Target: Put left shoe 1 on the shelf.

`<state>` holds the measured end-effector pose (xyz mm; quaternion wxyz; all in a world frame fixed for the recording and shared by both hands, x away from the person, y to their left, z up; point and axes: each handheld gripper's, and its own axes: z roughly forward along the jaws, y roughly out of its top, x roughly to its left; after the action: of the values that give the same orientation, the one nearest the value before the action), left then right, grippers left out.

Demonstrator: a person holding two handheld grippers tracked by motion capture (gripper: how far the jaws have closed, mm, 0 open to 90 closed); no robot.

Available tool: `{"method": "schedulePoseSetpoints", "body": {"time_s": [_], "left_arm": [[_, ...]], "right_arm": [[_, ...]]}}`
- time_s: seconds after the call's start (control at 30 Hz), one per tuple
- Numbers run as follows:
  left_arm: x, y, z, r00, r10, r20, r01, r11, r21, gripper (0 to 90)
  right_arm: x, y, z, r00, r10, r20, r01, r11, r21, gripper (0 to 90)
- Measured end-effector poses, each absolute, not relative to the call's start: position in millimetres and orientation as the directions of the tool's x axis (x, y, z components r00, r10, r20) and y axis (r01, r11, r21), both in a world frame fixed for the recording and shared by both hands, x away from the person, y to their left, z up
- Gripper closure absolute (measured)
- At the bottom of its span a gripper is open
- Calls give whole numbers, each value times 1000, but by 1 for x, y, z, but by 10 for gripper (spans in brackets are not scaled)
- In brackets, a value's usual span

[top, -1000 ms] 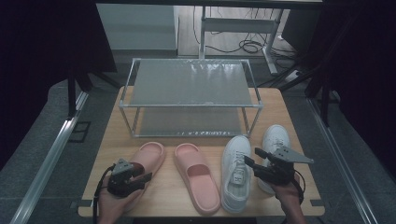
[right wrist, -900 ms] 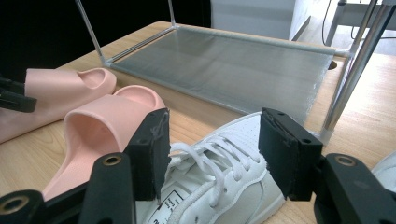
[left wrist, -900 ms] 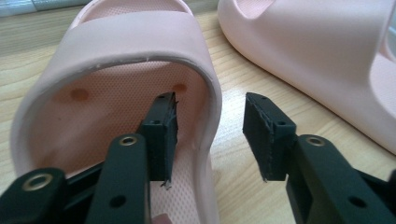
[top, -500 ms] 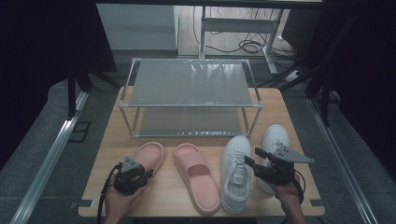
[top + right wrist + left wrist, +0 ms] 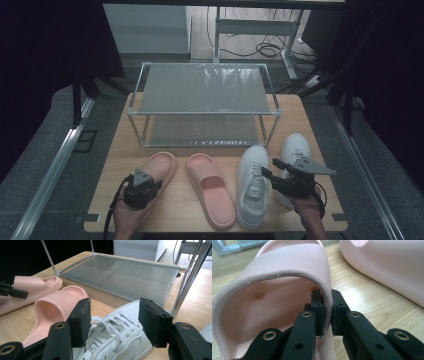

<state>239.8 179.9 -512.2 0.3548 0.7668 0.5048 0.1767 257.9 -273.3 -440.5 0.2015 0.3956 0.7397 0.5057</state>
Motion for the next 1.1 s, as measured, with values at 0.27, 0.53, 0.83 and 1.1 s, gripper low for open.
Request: {"method": "schedulePoseSetpoints", "body": {"time_s": [0.27,0.53,0.83,1.1], "left_arm": [[238,184,-506,439,894,-88,640,-242,729,846],[236,190,-495,441,893,-96,623,-227,749,848],[239,190,-480,450,889,-87,597,-227,770,848],[251,185,-471,465,882,-83,586,-236,775,849]], "right_arm": [[258,-275,-440,-601,793,105,381,168,909,432],[257,-274,-439,-604,790,102,379,173,909,431],[257,-274,-440,-604,791,102,379,173,909,432],[257,-274,-439,-605,790,103,379,173,909,432]]}}
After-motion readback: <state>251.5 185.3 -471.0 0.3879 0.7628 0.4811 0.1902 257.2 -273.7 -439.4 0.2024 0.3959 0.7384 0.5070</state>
